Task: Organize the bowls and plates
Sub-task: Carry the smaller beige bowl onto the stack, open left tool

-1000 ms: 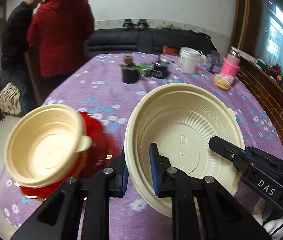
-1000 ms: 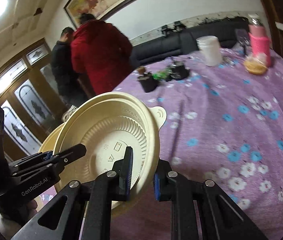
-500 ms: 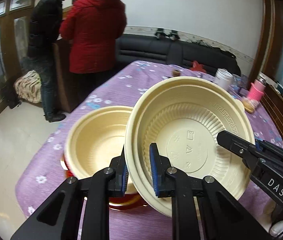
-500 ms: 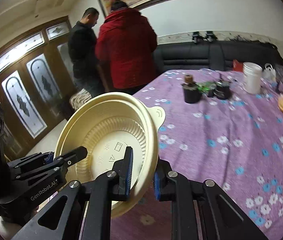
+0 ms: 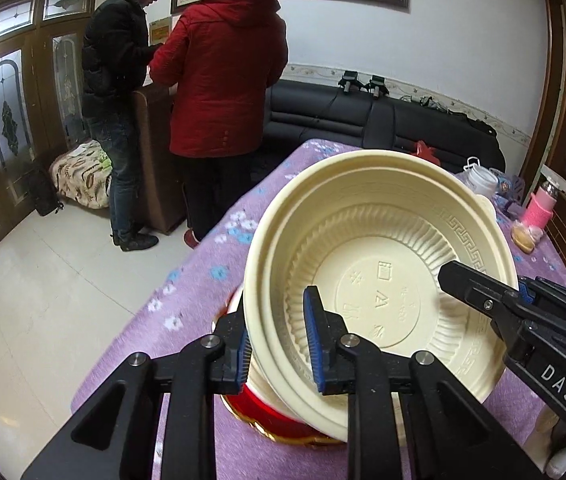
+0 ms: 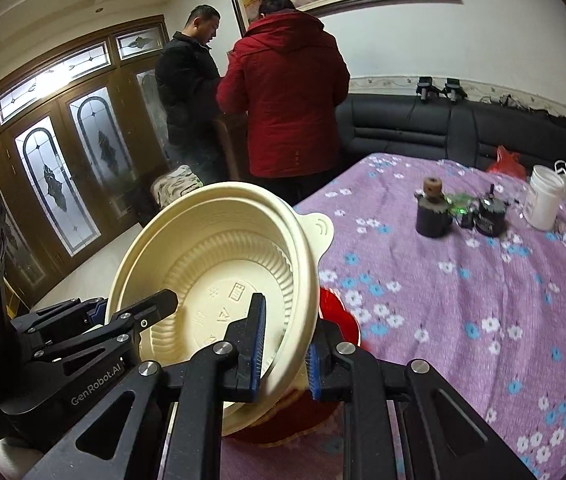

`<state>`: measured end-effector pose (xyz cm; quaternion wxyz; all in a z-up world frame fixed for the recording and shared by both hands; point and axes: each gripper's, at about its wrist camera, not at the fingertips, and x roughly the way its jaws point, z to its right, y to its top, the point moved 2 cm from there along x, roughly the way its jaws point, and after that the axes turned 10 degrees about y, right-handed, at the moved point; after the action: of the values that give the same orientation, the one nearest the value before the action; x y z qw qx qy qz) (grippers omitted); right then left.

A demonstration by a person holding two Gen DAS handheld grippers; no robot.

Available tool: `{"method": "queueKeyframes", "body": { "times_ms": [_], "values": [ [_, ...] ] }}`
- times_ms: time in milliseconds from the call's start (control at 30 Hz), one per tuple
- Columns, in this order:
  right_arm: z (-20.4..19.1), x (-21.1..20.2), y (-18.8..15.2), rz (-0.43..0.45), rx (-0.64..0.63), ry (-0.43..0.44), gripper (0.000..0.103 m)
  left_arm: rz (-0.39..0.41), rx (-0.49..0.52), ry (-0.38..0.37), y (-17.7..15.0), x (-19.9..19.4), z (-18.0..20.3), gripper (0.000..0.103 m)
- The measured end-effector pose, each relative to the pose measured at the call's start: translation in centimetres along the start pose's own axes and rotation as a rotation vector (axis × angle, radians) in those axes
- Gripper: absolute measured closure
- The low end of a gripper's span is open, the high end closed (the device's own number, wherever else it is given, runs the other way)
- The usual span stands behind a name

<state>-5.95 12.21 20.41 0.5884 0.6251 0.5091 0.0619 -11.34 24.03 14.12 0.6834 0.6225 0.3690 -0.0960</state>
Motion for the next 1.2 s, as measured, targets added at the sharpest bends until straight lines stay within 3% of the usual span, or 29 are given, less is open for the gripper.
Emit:
{"method": "queueKeyframes", "body": {
  "times_ms": [133, 333, 800, 867, 933, 967, 1067, 1200],
  "values": [
    [0.1, 1.1, 0.8, -0.014, 0.003, 0.005, 0.083, -0.011, 0.004, 0.036, 0.5, 1.4, -0.3, 0.081],
    [1.2, 3.4, -0.8, -0.071, 0.047, -0.001, 0.083, -0.076, 0.017, 0.047, -1.0, 3.7, -0.1, 0.081],
    [2.0, 4.8, -2.2, -0.105, 0.069, 0.03, 0.082, -0.042, 0.029, 0.102, -1.3, 3.6, 0.3, 0.077],
    [1.9, 5.0, -2.3, -0.111, 0.067, 0.031, 0.082, -0.044, 0.025, 0.108, -1.4, 3.6, 0.2, 0.07],
    [1.9, 5.2, -2.3, -0.114, 0.063, 0.026, 0.081, -0.039, 0.007, 0.112, -1.3, 3.4, -0.2, 0.042],
    [1.8, 5.3, -2.4, -0.115, 0.058, 0.019, 0.081, -0.031, -0.002, 0.112, -1.3, 3.2, -0.5, 0.038],
    [1.6, 5.6, -2.3, -0.115, 0.049, 0.01, 0.08, 0.003, -0.032, 0.116, -1.1, 2.2, -1.5, 0.033],
    [0.9, 5.8, -2.4, -0.105, 0.004, -0.015, 0.058, 0.004, -0.07, 0.106, -1.1, 1.7, -2.8, 0.03]
  ]
}}
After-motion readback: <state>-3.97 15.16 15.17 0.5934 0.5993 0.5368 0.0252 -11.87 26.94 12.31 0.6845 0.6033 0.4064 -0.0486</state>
